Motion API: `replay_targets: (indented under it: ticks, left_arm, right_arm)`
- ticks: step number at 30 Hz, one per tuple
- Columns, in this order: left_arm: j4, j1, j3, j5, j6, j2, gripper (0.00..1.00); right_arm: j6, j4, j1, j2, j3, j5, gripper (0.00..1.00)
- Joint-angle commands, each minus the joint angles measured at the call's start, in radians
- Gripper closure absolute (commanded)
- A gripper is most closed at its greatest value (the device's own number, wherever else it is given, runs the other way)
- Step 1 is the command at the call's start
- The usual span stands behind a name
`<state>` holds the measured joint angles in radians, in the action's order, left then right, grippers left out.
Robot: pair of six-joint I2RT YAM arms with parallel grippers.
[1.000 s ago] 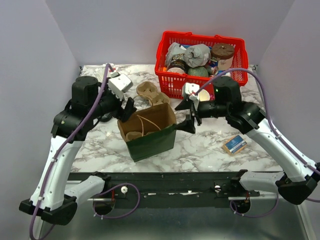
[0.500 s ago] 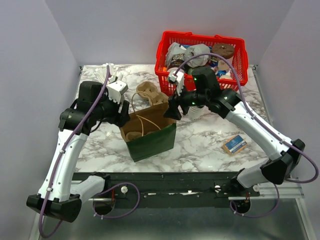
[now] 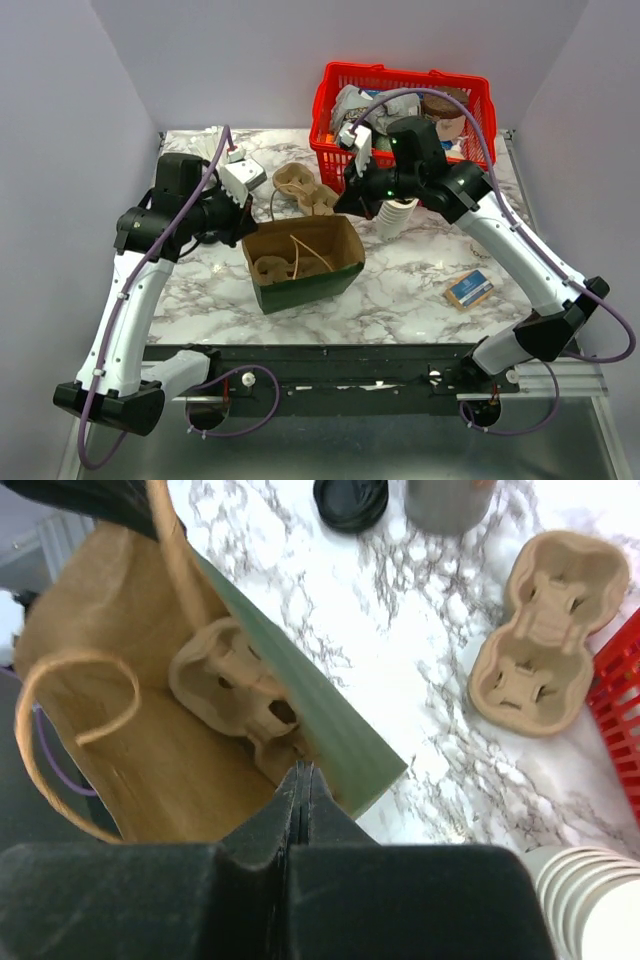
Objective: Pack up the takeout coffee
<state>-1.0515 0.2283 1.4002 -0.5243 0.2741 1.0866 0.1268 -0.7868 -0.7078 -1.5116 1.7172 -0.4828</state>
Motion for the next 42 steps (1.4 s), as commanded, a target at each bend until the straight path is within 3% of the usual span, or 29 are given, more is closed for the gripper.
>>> replay_targets:
  ticks: [1, 12, 16, 18, 23, 30, 34, 36, 38, 40, 41, 42]
  left_arm:
    - [-0.076, -0.006, 0.161, -0.109, 0.062, 0.038, 1.00]
    - [-0.133, -0.018, 0.440, -0.193, -0.007, 0.137, 1.00]
    - [-0.162, -0.044, 0.511, -0.238, -0.029, 0.170, 1.00]
    - [-0.171, -0.058, 0.526, -0.278, -0.041, 0.177, 1.00]
    - [-0.145, -0.098, 0.517, -0.373, -0.133, 0.182, 1.00]
    - [-0.128, -0.149, 0.496, -0.445, -0.179, 0.191, 1.00]
    - [-0.108, -0.150, 0.387, -0.384, -0.220, 0.176, 1.00]
    - [-0.079, -0.149, 0.253, -0.326, -0.239, 0.168, 0.63]
    - [-0.003, -0.152, 0.148, -0.226, -0.260, 0.168, 0.38]
    - [0.077, -0.167, 0.071, -0.200, -0.269, 0.197, 0.27]
    - [0.103, -0.178, 0.075, -0.206, -0.303, 0.208, 0.09]
    - [0.129, -0.204, 0.095, -0.221, -0.320, 0.219, 0.01]
  right_arm:
    - [-0.033, -0.121, -0.004, -0.021, 0.111, -0.011, 0.99]
    - [-0.042, -0.160, 0.014, -0.050, 0.286, -0.008, 0.99]
    - [-0.027, -0.175, 0.077, -0.099, 0.532, -0.002, 0.99]
    - [-0.026, -0.144, 0.100, -0.101, 0.574, 0.007, 0.99]
    - [-0.029, 0.055, 0.157, -0.006, 0.440, 0.053, 0.99]
    - [-0.026, 0.070, 0.185, -0.007, 0.409, 0.064, 0.99]
    - [-0.027, 0.075, 0.197, 0.005, 0.355, 0.061, 0.99]
    - [-0.030, 0.086, 0.200, 0.013, 0.323, 0.059, 0.99]
    - [-0.030, 0.109, 0.205, 0.025, 0.256, 0.058, 0.99]
    - [-0.032, 0.126, 0.209, 0.028, 0.211, 0.056, 0.99]
    - [-0.032, 0.129, 0.209, 0.027, 0.188, 0.052, 0.99]
    - [-0.032, 0.124, 0.211, 0.027, 0.180, 0.047, 0.99]
